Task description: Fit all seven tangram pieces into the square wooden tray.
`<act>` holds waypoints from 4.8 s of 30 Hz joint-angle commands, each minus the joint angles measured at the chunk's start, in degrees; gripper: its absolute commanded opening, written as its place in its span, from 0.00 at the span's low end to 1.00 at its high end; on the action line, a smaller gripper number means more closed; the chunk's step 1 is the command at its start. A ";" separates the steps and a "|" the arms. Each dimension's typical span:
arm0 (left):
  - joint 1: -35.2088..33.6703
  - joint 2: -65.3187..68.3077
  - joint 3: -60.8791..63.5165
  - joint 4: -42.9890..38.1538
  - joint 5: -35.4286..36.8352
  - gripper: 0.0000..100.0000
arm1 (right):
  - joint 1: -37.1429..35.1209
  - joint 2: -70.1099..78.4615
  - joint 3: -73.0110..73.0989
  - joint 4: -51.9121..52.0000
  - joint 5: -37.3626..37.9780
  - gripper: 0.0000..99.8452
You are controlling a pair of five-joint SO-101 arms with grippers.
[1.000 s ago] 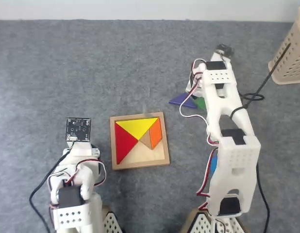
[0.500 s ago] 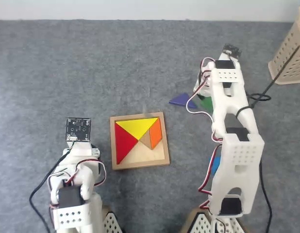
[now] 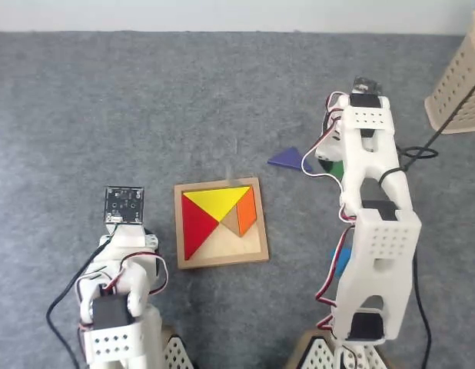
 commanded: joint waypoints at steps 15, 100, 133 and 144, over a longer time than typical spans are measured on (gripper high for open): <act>-0.18 -0.44 -0.31 0.09 -0.26 0.01 | -1.45 3.74 -2.99 0.92 13.27 0.23; -0.18 -0.44 -0.31 0.09 -0.26 0.01 | -45.49 -29.05 37.63 -14.20 22.77 0.01; -0.18 -0.44 -0.31 0.09 -0.26 0.01 | -49.80 -29.58 36.40 -12.18 21.45 0.28; -0.18 -0.44 -0.31 0.09 -0.26 0.01 | -44.09 -37.14 36.75 -10.42 21.54 0.18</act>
